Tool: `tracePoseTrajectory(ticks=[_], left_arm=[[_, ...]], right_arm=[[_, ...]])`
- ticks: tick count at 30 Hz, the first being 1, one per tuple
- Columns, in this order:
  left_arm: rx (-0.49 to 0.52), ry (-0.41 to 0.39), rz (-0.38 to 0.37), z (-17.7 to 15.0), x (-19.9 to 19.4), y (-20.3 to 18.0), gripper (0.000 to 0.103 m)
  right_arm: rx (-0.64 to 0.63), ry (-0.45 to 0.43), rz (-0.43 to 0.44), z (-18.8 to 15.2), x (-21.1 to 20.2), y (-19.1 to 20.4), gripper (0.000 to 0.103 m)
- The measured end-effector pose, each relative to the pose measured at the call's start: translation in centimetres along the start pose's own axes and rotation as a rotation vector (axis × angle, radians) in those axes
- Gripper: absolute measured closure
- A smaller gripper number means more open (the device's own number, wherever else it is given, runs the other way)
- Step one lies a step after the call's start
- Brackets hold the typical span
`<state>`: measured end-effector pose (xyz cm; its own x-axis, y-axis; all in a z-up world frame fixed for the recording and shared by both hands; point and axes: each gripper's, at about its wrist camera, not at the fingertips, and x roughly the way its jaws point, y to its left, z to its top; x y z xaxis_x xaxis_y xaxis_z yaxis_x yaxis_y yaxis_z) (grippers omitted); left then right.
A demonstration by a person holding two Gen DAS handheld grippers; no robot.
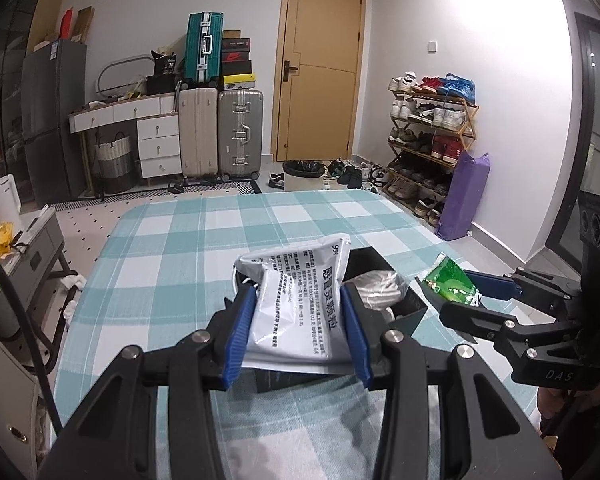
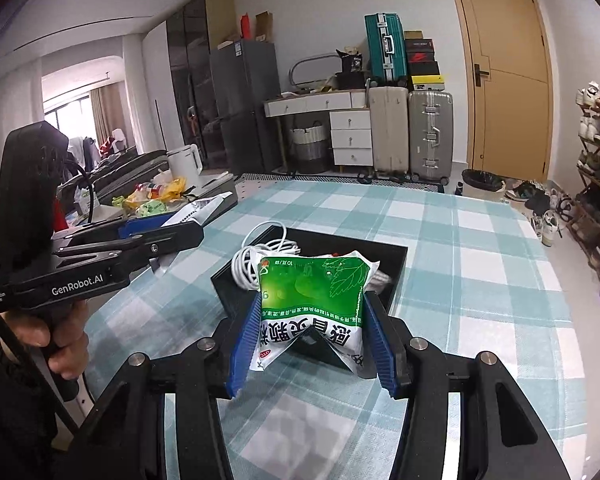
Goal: Organize soft objects
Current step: 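Lift both sachets and carry them over the black box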
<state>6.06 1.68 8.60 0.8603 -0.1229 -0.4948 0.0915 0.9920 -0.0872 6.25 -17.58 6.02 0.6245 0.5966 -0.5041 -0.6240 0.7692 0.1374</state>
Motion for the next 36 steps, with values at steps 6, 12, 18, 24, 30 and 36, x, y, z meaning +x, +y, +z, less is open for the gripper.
tracePoseTrajectory(ticks=[6,12,18,24,30,36], left_arm=[[0.007,0.007,-0.003,0.8,1.0,0.1,0.061],[0.013,0.012,-0.003,1.6,1.8,0.3,0.061],[0.019,0.025,-0.009,2.1,3.1,0.1,0.061],[0.033,0.046,-0.015,2.2,4.5,-0.2,0.061],[0.059,0.068,-0.01,2.5,6.0,-0.6,0.061],[0.067,0.08,-0.007,2.8,7.0,-0.7,0.061]], right_arm=[[0.016,-0.01,-0.018,0.9,0.4,-0.4,0.052],[0.037,-0.015,-0.024,1.6,0.8,-0.8,0.052],[0.028,-0.005,-0.027,2.5,1.7,-0.9,0.052],[0.029,0.005,-0.03,3.0,2.7,-1.2,0.052],[0.017,0.019,-0.027,3.4,3.7,-1.2,0.052],[0.021,0.026,-0.029,3.9,4.8,-2.0,0.052]])
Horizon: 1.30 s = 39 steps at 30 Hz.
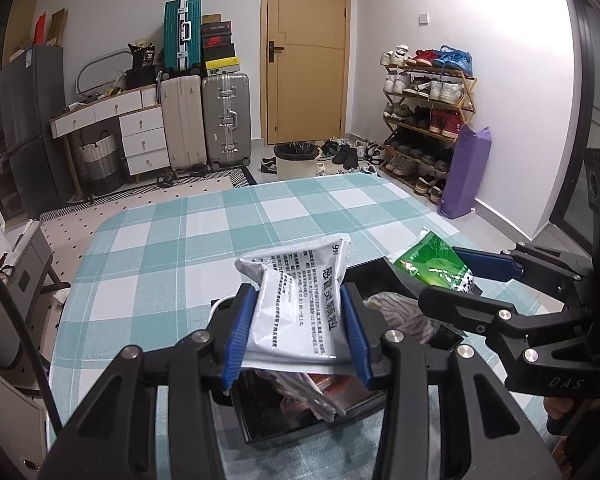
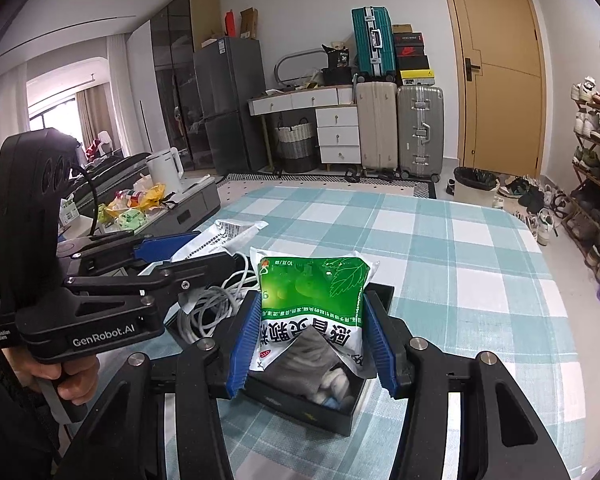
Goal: Organize soft objects
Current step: 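Lift both sachets and carry them over the black box, then open both grippers to drop the two sachets into the box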
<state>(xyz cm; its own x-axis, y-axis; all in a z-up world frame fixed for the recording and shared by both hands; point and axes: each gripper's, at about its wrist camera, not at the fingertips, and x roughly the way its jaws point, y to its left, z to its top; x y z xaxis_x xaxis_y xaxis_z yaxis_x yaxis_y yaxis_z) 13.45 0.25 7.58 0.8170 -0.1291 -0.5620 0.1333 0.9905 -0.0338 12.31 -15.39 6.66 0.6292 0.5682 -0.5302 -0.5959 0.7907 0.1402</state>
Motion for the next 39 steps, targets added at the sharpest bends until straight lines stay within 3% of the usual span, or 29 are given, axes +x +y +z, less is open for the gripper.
tracePoseTrajectory(ticks=[29,32,34,39], left_arm=[[0.032,0.084,0.008,-1.0,4.0,0.4,0.06],[0.023,0.08,0.007,-0.9,4.0,0.4,0.059],[0.014,0.077,-0.003,-0.9,3.8,0.5,0.059],[-0.004,0.064,-0.014,-0.7,2.8,0.7,0.034]], right_arm=[[-0.002,0.117,-0.024,-0.6,6.2,-1.7,0.052],[-0.008,0.115,-0.032,-0.6,6.2,-1.7,0.043],[-0.023,0.108,-0.061,-0.7,5.8,-1.4,0.028],[-0.06,0.08,-0.094,-1.0,4.6,-1.1,0.008]])
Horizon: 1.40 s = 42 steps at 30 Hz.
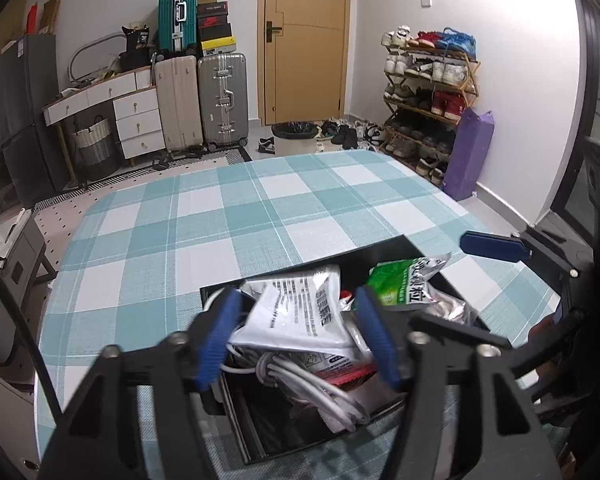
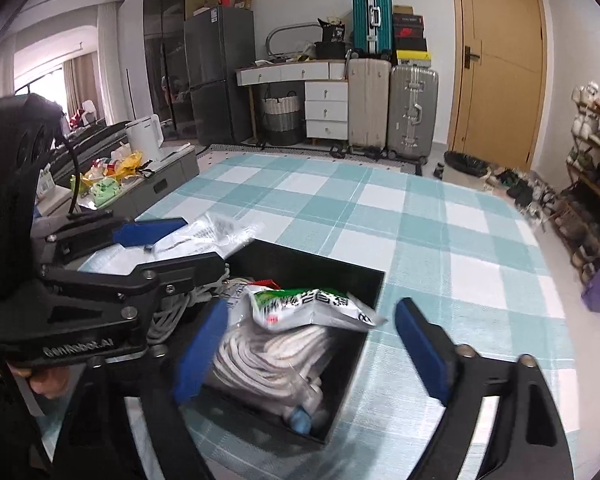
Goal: Organize soft objects
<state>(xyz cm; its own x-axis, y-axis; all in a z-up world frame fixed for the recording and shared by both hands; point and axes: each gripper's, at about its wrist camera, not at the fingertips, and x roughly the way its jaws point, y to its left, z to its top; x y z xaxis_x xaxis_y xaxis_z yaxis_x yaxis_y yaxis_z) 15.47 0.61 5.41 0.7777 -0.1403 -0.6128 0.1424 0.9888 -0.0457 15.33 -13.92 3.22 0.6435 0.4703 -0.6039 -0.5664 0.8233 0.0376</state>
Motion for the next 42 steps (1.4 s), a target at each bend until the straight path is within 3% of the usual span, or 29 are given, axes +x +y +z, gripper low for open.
tracePoseTrajectory(ticks=[2,4,8,27,42], left_arm=[[-0.014,-0.019,-0.002,0.1,-0.8,0.1,0.013],[-0.03,-0.042,-0.003,0.1,-1.6,0.2,0.006],[-0.067,-0.053,0.019,-0.2,-2.8,0.9,0.0],[-0.149,-0.131,0.119,-4.7,-6.3,2.4,0.0],[-0.147,-0.157,0.17,-7.0,-5.0,2.0,0.0]], right_arm=[[0.002,-0.007,-0.005,-0.3,-0.5,-0.2,0.003],[0.006,-0.012,-0.013,-0.6,-1.0,-0.4,0.001],[0.031,-0.031,-0.003,-1.1,-2.0,-0.8,0.001],[0.015,-0.175,0.073,-2.3,-5.8,1.9,0.001],[0.029,-0.232,0.092,-4.2,-6.3,1.7,0.001]])
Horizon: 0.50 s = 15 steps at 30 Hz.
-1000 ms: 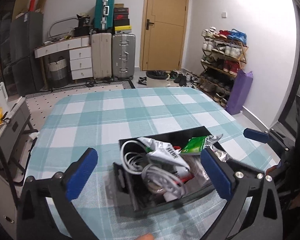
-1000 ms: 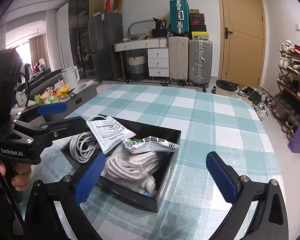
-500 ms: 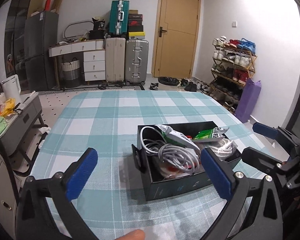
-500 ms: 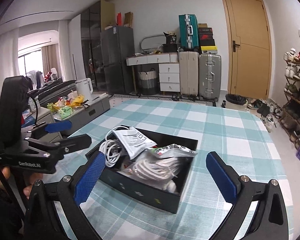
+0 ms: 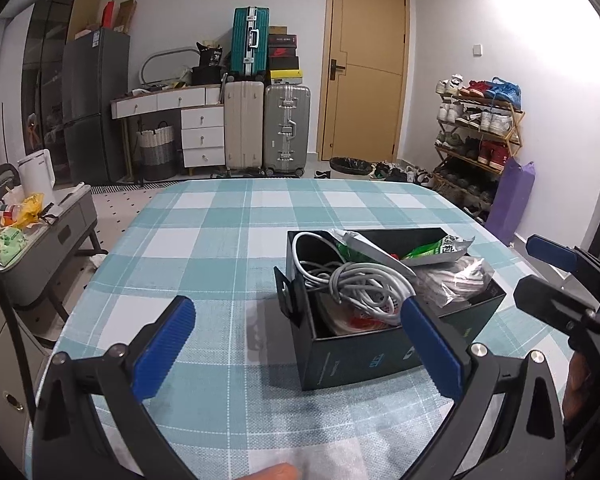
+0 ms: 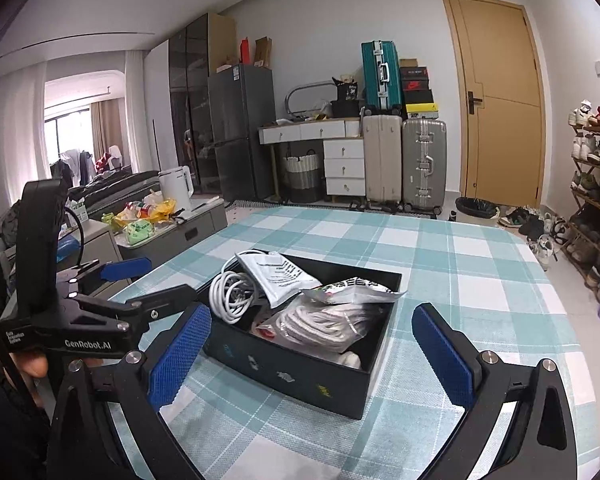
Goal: Organize soft objects
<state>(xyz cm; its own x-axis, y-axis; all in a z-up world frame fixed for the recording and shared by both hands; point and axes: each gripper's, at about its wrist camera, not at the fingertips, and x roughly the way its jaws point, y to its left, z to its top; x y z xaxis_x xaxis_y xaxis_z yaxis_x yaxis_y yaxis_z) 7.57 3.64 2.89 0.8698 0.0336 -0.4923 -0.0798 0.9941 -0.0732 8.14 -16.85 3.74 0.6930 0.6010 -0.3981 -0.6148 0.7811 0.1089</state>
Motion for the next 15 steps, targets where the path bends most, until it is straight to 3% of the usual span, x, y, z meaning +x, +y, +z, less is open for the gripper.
tracePoseTrajectory(ticks=[15], left_arm=[[-0.006,-0.041,0.024,-0.8,0.3,0.2,0.0]], right_arm=[[-0.008,-0.029,-0.021,-1.1,0.3,-0.5,0.001]])
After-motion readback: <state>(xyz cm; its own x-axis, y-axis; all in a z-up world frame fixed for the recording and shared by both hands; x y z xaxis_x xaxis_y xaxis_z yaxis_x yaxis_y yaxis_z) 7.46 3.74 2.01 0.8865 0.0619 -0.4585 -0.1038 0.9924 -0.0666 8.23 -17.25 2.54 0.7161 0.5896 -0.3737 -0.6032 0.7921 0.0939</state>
